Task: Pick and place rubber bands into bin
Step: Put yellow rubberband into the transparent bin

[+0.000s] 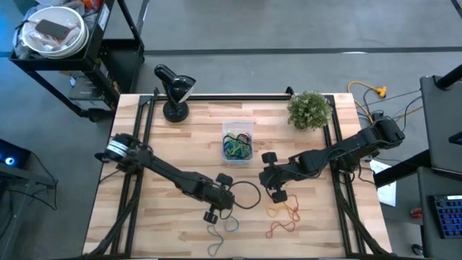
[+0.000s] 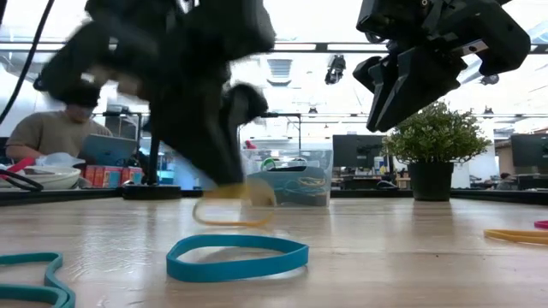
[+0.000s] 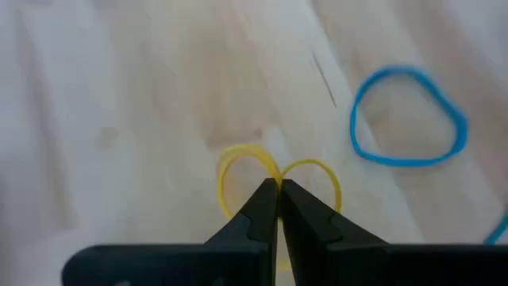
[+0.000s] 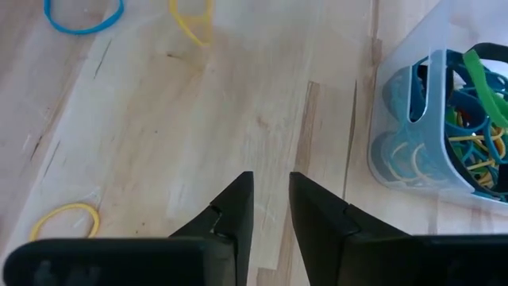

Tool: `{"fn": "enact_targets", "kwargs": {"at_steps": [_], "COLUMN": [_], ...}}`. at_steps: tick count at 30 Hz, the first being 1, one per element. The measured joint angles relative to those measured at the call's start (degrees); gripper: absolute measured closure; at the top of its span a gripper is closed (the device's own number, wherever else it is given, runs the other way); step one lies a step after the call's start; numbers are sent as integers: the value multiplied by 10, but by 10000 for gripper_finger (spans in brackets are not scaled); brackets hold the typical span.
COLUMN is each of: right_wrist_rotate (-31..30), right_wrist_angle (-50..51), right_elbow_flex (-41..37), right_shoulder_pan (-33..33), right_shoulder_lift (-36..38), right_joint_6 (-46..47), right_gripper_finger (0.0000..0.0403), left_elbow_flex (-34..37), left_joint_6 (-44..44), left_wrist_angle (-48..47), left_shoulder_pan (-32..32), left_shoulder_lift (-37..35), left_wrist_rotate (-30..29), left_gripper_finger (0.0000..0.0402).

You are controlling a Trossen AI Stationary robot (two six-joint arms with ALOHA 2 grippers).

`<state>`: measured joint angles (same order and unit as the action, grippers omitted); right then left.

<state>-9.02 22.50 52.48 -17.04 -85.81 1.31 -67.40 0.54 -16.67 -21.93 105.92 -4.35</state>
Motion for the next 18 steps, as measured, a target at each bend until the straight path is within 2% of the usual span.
{"fn": "enact_targets", "kwargs": {"at_steps": [4,7,14,18], "right_wrist_rotate": [0,0,0,0], "right_wrist_angle": [0,0,-2,-4], "right_elbow_flex": [0,0,0,0], "right_shoulder_pan": [-3,-6,-7,-7], "right_shoulder_lift": [5,6,6,6], "right_joint_6": [-1,-2,-2,-2], "right_gripper_finger": [330,330,326,331], "left_elbow_flex": [2,2,0,1], "left_joint_6": [22,47,146,196], "left_wrist_angle": [-3,-3,28,66], "left_shoulder_pan": [0,-1,20,55], "left_shoulder_lift": [-44,-74,-115,-119], "left_wrist_rotate": [-32,-79,-258,-316], "left_gripper_finger": [401,401,401,401]}}
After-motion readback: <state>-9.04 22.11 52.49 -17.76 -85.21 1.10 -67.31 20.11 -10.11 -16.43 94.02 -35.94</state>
